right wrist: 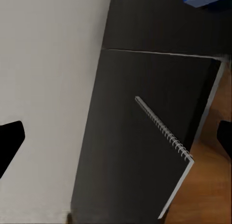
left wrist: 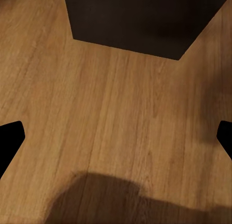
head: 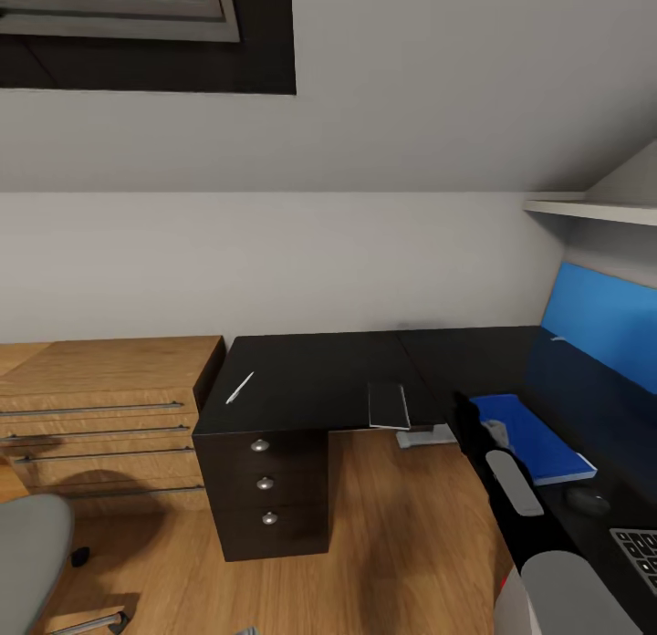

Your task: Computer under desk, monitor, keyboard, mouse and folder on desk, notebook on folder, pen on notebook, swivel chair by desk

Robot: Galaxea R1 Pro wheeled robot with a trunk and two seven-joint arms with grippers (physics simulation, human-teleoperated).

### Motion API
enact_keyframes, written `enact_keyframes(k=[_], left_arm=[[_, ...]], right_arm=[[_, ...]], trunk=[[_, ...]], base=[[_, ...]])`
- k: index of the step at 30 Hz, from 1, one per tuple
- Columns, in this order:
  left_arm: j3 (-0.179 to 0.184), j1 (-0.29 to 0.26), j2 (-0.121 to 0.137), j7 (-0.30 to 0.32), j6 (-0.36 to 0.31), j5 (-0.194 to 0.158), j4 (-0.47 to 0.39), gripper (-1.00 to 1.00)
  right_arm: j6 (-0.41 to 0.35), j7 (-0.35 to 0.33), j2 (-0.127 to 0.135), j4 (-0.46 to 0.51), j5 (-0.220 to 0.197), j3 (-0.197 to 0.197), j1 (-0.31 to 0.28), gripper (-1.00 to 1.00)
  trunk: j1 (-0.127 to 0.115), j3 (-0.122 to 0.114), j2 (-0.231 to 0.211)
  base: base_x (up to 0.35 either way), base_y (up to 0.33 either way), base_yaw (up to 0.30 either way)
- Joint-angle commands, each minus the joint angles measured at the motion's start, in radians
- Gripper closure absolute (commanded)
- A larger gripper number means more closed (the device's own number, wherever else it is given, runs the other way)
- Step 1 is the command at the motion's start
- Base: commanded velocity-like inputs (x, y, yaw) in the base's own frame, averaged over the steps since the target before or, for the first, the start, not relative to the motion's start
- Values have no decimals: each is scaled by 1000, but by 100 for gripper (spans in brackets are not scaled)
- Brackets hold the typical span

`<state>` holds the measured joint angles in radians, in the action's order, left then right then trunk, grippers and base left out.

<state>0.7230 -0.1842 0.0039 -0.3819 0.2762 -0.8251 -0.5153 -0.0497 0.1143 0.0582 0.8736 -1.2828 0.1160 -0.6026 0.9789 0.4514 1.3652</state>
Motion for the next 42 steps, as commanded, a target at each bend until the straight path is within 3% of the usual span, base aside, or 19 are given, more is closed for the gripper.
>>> enact_keyframes(k=[1, 7, 16, 25, 28, 29, 40, 41, 42], left_arm=[[9, -1, 1, -6, 6, -8, 0, -100], [10, -1, 1, -6, 6, -8, 0, -100], [9, -1, 1, -3, 7, -6, 0, -100], [-2, -1, 2, -5, 5, -13, -10, -100], [-18, -1, 2, -5, 1, -16, -26, -100], [-46, -1, 2, -5, -3, -17, -51, -100], [-47, -1, 3, -5, -3, -17, -56, -100], [-45, -1, 17, -5, -5, -18, -87, -100], [-42, 1, 57, -6, -13, -21, -168, -100]], right_arm=[[-29, 5, -1, -1, -5, 0, 0, -100], [-147, 0, -21, -21, -9, -4, 0, -100], [-203, 4, -75, -35, -10, -6, 0, -100], [-232, 7, -83, -36, -12, -6, 0, -100], [-245, 6, -83, -36, -12, -5, 0, -100], [-323, 5, -83, -38, -13, -4, 0, -100], [-337, 5, -83, -44, -12, -5, 0, -100], [-337, 5, -83, -44, -12, -5, 0, -100], [-337, 5, -83, -45, -12, -5, 0, -100]], trunk=[[0, 1, 1], [0, 1, 1], [0, 1, 1], [0, 1, 1], [11, 10, 22], [15, 14, 29], [57, 48, 106], [61, 51, 113], [65, 54, 120]], base=[[0, 0, 0], [0, 0, 0], [0, 0, 0], [0, 0, 0], [0, 0, 0], [0, 0, 0], [0, 0, 0], [0, 0, 0], [0, 0, 0]])
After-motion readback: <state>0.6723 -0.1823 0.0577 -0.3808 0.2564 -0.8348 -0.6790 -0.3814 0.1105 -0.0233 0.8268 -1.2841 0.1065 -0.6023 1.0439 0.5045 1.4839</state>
